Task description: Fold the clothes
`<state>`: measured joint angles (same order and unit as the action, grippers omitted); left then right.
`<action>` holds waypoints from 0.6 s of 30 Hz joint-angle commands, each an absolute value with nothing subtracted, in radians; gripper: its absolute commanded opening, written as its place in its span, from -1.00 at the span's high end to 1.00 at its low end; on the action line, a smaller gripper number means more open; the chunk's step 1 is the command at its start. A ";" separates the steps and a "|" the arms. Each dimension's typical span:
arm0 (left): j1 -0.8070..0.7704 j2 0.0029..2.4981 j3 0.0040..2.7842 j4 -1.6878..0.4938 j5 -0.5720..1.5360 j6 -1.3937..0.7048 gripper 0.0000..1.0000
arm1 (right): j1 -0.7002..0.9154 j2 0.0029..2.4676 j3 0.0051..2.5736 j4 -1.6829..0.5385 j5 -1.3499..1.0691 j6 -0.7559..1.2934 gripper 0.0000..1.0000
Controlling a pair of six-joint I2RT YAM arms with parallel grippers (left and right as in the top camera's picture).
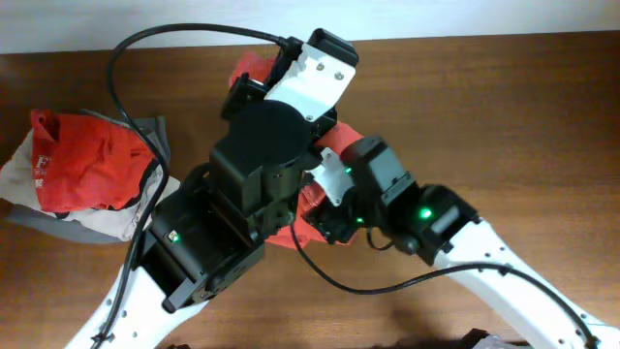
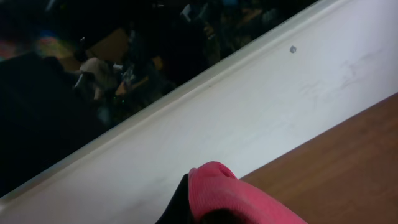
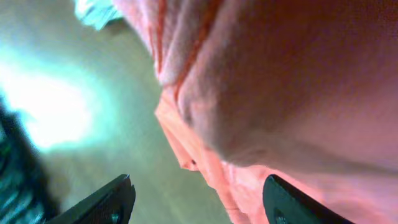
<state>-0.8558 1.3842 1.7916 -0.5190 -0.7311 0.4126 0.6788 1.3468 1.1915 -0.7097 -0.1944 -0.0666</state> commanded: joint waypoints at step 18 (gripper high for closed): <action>-0.852 1.375 1.858 -0.455 -0.834 0.466 0.99 | 0.799 1.473 1.189 -0.556 0.287 0.342 -0.20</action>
<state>-0.8558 1.3842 1.8256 -0.4751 -0.7921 0.4511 0.7788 1.4731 1.1915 -0.5453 0.0875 0.2829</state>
